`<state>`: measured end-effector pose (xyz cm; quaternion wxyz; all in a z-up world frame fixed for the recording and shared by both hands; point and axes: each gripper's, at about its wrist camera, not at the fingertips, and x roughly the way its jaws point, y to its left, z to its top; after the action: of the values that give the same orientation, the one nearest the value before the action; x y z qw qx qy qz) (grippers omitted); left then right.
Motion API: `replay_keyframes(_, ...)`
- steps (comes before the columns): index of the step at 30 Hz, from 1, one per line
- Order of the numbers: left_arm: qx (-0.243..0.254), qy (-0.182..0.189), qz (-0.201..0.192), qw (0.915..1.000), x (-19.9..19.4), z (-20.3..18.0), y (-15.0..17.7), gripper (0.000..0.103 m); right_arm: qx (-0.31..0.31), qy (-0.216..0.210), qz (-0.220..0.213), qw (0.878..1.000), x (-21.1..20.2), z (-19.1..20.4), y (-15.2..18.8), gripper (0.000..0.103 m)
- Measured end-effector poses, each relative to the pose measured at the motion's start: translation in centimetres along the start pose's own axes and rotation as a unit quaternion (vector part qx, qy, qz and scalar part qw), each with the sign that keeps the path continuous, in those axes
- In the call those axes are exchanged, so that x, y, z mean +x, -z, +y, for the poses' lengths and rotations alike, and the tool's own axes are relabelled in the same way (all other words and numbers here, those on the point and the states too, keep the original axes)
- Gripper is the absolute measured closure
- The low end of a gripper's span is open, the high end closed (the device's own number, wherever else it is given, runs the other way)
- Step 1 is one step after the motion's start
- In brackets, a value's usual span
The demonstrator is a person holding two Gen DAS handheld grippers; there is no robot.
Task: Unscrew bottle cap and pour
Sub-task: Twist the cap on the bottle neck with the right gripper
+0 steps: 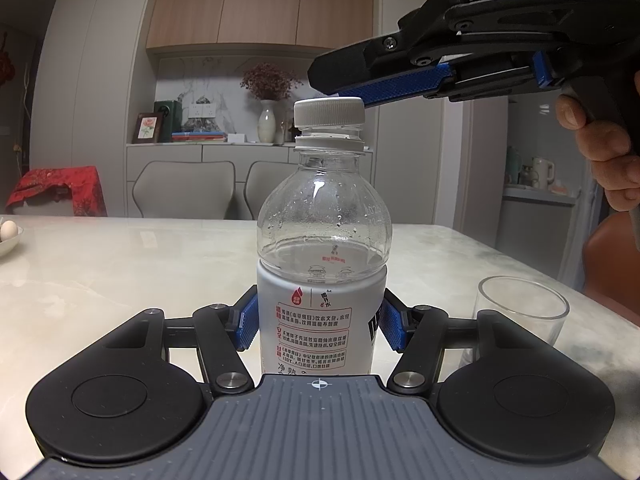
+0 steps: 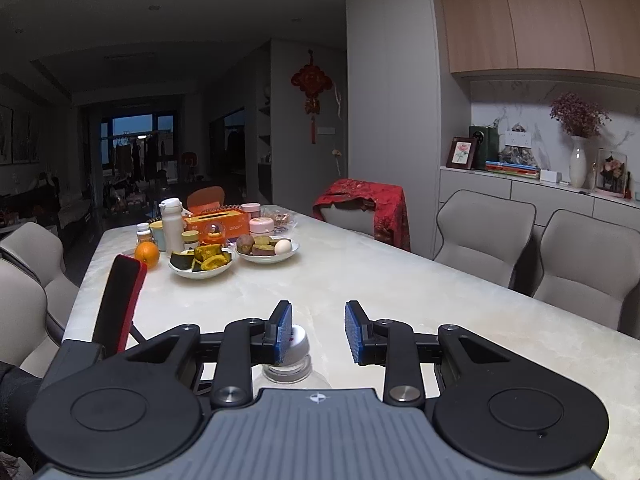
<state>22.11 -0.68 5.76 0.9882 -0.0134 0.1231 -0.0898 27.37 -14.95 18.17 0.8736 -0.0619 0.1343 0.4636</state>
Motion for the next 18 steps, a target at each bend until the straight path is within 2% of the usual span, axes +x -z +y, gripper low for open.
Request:
replay_keyframes(5, 0.000, 0.000, 0.000, 1.0000, -0.1, 0.1, 0.1, 0.043, -0.008, -0.002, -0.005, 1.000, -0.2, 0.3, -0.2, 0.070)
replay_keyframes(18, 0.001, 0.000, 0.000, 1.0000, -0.1, -0.2, 0.0, 0.043, -0.085, 0.010, 0.011, 0.996, 0.6, 2.1, 0.4, 0.070)
